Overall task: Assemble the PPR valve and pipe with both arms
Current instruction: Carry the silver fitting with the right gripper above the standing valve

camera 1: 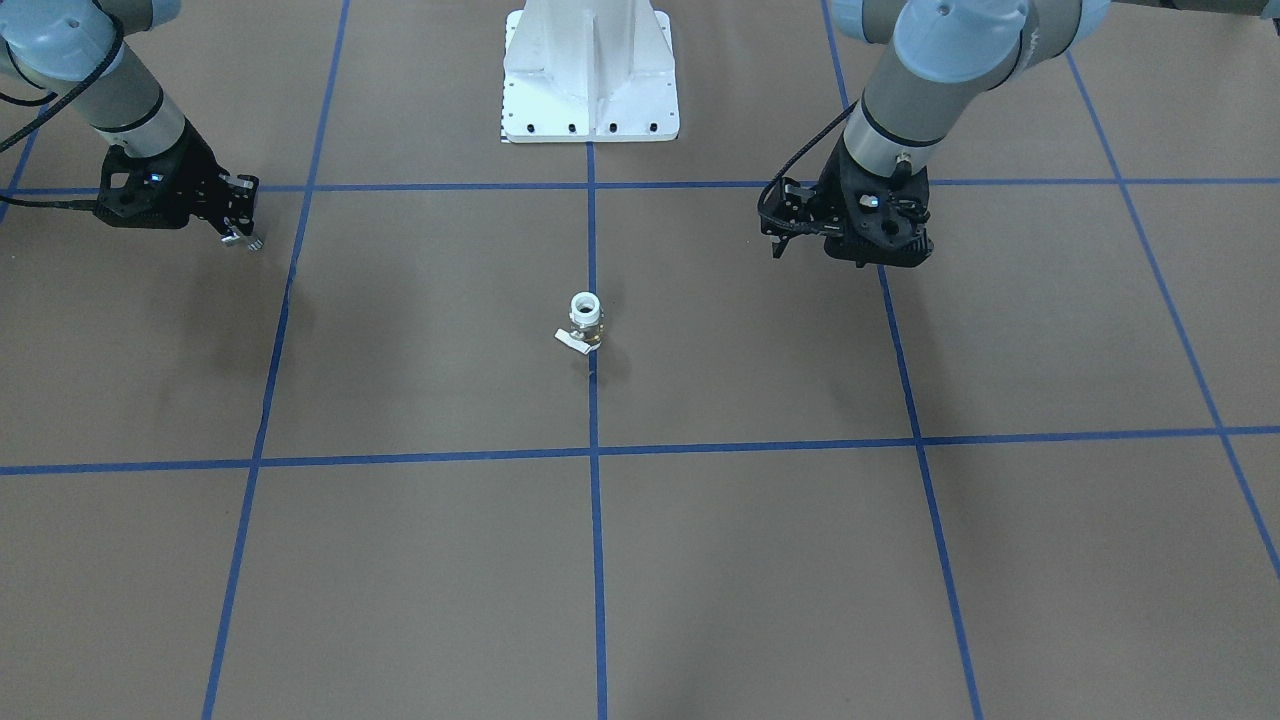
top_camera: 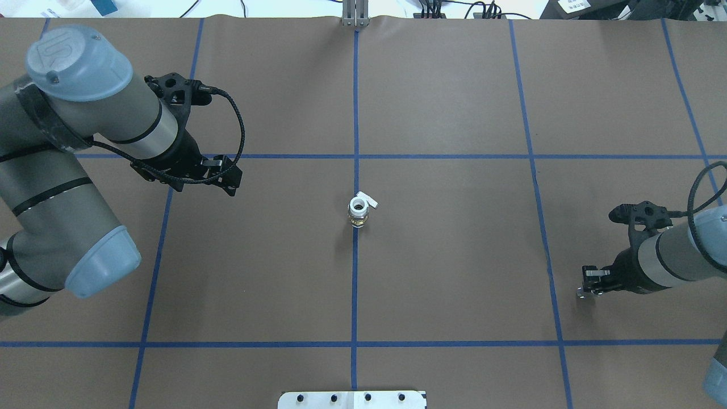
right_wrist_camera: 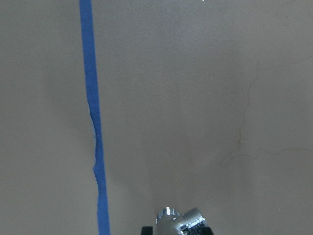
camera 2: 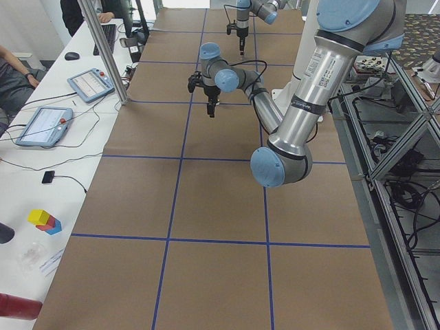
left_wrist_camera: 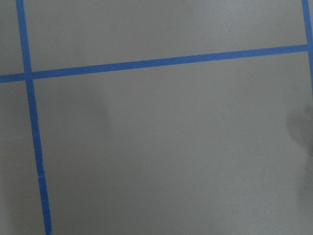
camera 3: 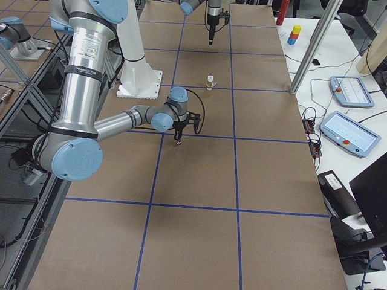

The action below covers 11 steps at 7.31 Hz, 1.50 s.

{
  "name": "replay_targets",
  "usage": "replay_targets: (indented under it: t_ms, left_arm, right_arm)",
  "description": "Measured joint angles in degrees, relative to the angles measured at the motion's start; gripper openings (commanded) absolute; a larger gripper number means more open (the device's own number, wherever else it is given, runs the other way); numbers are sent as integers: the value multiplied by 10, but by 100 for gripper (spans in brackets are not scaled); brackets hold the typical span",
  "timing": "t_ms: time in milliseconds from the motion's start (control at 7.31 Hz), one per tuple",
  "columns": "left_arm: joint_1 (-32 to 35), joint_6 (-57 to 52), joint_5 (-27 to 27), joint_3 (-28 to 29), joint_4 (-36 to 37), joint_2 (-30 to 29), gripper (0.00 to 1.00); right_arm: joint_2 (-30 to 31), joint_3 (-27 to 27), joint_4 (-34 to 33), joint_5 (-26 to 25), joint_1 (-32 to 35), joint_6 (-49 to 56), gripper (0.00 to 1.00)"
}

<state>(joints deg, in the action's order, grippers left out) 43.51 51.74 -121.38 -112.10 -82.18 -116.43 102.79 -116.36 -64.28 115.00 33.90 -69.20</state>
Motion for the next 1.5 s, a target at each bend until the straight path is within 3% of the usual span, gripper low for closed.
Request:
replay_targets:
  t_ms: [410,547,821,958,1505]
  left_arm:
    - [4,-4,-1,-8,0,10,99]
    - [8,-15,-1,-17,0,23,98]
    - [22,-45,-1,-43,0,58,99]
    - [30,-60,-1,-49,0,69,99]
    - [48,-114,-2,-54,0,95,99]
  right_arm:
    - [-42,-17,-38,30,33,-1,0]
    - [-111,-17,-115,44,55,-1,0]
    - [-309,0,-320,49,69,-3,0]
    - [-389,24,-381,48,69,-10,0]
    - [-560,133,-421,46,54,-76,0]
